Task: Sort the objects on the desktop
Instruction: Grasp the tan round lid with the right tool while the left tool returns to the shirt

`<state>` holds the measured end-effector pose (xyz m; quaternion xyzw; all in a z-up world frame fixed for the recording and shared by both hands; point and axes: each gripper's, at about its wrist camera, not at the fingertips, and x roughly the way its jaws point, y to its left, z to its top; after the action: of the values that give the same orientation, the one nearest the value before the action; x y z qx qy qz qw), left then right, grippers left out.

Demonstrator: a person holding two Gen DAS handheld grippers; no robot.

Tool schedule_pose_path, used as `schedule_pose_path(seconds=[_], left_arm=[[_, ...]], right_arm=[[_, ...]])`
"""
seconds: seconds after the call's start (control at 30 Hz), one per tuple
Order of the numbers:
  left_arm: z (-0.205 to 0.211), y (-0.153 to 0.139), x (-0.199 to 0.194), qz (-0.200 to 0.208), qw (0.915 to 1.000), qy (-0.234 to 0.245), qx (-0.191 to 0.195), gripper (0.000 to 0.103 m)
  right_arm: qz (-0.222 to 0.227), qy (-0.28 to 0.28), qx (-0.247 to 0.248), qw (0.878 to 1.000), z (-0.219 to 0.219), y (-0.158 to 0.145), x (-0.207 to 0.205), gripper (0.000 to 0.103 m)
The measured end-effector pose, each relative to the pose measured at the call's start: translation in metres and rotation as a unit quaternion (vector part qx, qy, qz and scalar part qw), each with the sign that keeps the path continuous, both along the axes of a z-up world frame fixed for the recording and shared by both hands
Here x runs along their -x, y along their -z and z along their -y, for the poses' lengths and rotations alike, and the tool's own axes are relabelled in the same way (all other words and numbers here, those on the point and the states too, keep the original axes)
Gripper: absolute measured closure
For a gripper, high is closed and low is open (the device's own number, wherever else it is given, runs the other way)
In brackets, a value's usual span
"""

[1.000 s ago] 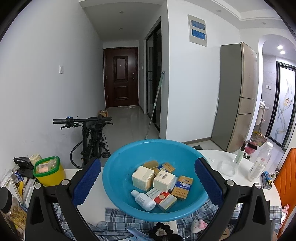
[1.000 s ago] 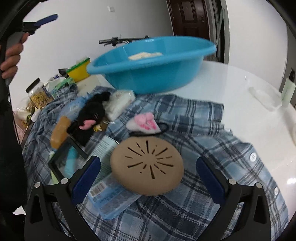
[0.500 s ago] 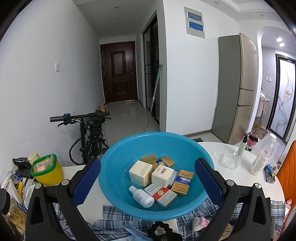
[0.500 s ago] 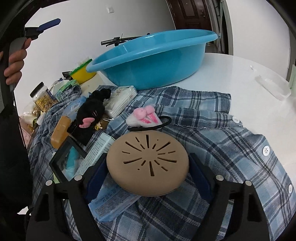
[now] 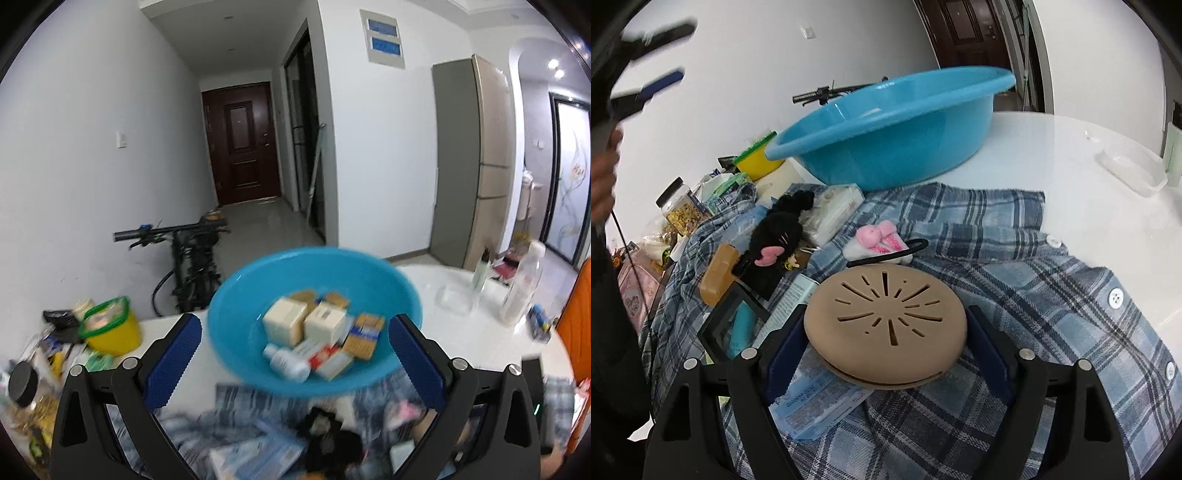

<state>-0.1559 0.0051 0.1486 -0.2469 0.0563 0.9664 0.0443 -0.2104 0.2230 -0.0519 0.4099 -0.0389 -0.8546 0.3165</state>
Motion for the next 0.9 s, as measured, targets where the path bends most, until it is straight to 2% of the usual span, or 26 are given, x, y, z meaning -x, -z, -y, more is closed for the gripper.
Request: schedule_pose_path(seconds=[0.13,0.33,0.4,0.63,0.7,0.77,0.9], left_arm=[[0.005,0.031,-0.033,0.038,0.9989,-0.024,0.010,0.000],[-0.009,0.076,-0.076,0.066,0.9964,-0.034,0.041,0.000],[-0.015,0.091,-0.083,0.070,0.9953,-0.043,0.051,0.000],[-0.023,0.130,-0.074,0.073,0.9955,-0.036,0.048,0.001],[-0.023,0.140,-0.070,0.082,0.9947,-0.037,0.049,0.008],[-0.021,0.151,-0.064,0.098,0.9936,-0.036,0.042,0.019],[-0.018,0.167,-0.057,0.112,0.9916,-0.043,0.047,0.031]], right_arm=[[-0.006,-0.001,0.009,1.000,-0.002,-0.002,-0.002,0.021],[-0.021,-0.004,0.013,1.000,-0.002,-0.006,-0.007,0.021],[-0.028,-0.003,0.012,1.000,-0.001,-0.008,-0.009,0.021],[-0.036,-0.005,0.015,0.999,-0.001,-0.010,-0.012,0.021],[-0.036,-0.005,0.016,0.999,-0.001,-0.010,-0.012,0.021],[-0.036,-0.005,0.017,0.999,-0.001,-0.010,-0.012,0.021],[-0.034,-0.004,0.018,0.999,-0.002,-0.010,-0.011,0.021]])
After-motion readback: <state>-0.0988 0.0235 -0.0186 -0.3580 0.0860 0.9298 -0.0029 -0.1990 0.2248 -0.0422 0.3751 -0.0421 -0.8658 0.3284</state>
